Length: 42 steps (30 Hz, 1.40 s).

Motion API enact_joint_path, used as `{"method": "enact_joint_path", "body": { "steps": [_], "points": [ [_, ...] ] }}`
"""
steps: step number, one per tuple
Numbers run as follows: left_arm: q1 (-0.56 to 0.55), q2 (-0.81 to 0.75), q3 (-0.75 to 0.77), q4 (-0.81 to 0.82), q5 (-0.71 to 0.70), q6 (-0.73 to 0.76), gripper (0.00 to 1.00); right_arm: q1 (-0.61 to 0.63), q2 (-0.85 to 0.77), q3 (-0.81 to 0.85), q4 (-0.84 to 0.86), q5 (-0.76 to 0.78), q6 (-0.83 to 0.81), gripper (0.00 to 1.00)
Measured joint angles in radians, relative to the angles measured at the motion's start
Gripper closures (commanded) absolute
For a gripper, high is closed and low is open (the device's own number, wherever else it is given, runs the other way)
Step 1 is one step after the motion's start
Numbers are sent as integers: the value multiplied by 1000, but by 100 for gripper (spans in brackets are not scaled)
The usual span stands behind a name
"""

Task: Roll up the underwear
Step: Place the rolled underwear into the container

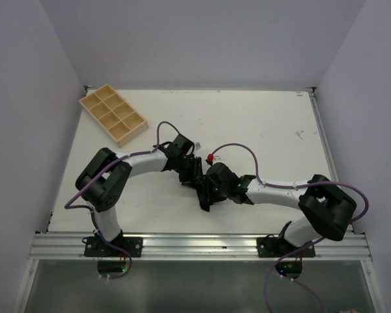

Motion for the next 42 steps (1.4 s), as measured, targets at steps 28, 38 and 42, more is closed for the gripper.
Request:
{"method": "enact_joint_path", "body": {
  "steps": [28,38,42],
  "points": [
    [416,17,515,-275,-294,147,40,-3,14,290,-359,86,-176,93],
    [731,132,642,-340,-423,238,44,-99,265,842,-460,73,-340,94],
    [800,137,638,-366,-484,264,45,-159,372,1014,-453,23,-387,94]
  ]
}}
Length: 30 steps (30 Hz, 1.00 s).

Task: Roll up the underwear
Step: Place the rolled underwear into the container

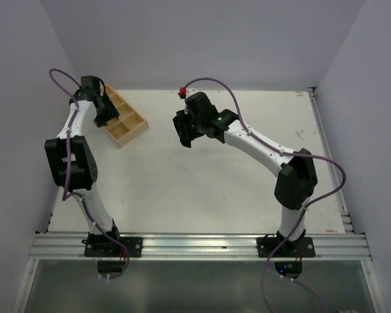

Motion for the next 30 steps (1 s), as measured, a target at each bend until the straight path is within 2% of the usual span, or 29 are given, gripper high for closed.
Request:
{"method": "enact_joint_path", "body": {
  "steps": [8,19,22,23,26,30],
  "points": [
    [8,28,-32,-3,-50,34,48,-32,137,220,-7,-64,-57,95],
    [14,105,-83,0,-50,41,53,-35,145,233,-14,-73,-87,96],
    [14,111,-83,6,-43,46,74,-36,145,227,-11,-73,-89,96],
    [14,111,-85,7,-38,51,85,-37,144,221,-9,-73,-90,96],
    [16,108,-99,27,-23,48,99,-38,143,198,-4,-73,-90,96],
    [16,66,-175,102,50,103,100,-38,135,137,10,-73,-101,97]
  ]
}}
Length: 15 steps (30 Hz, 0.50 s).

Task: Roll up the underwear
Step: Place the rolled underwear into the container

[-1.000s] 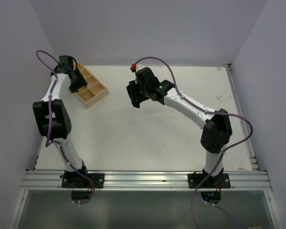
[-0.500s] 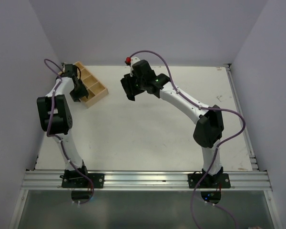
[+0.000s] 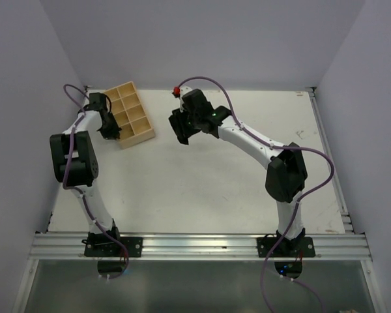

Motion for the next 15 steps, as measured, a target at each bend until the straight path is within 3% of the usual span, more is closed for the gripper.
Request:
{"method": "enact_joint_path", "body": {
  "steps": [8,15],
  "points": [
    [-76,-122,-177,49,35,44,100,0,-5,-47,48,10,-49,98],
    [-165,-156,-219,46,42,59,100,6,9,-44,145,20,-63,99]
  ]
}}
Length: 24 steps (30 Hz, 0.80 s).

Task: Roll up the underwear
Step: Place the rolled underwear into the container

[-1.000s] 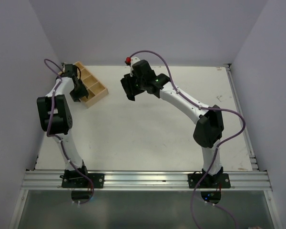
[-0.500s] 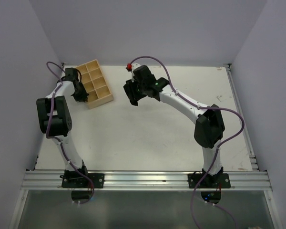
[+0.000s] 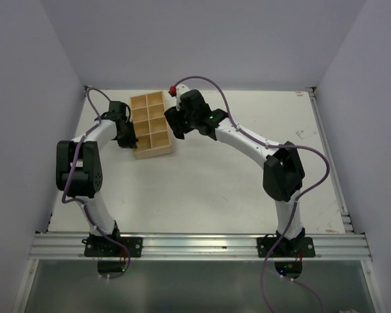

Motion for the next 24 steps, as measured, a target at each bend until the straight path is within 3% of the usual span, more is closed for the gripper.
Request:
{"method": "enact_joint_path", "body": {
  "steps": [13,24],
  "points": [
    [-14,-15,-25,19,7,1,100,69,247,107,102,11,-50,99],
    [-33,-43,-65,42,14,-8,100,127,312,153,137,55,-73,99]
  ]
}}
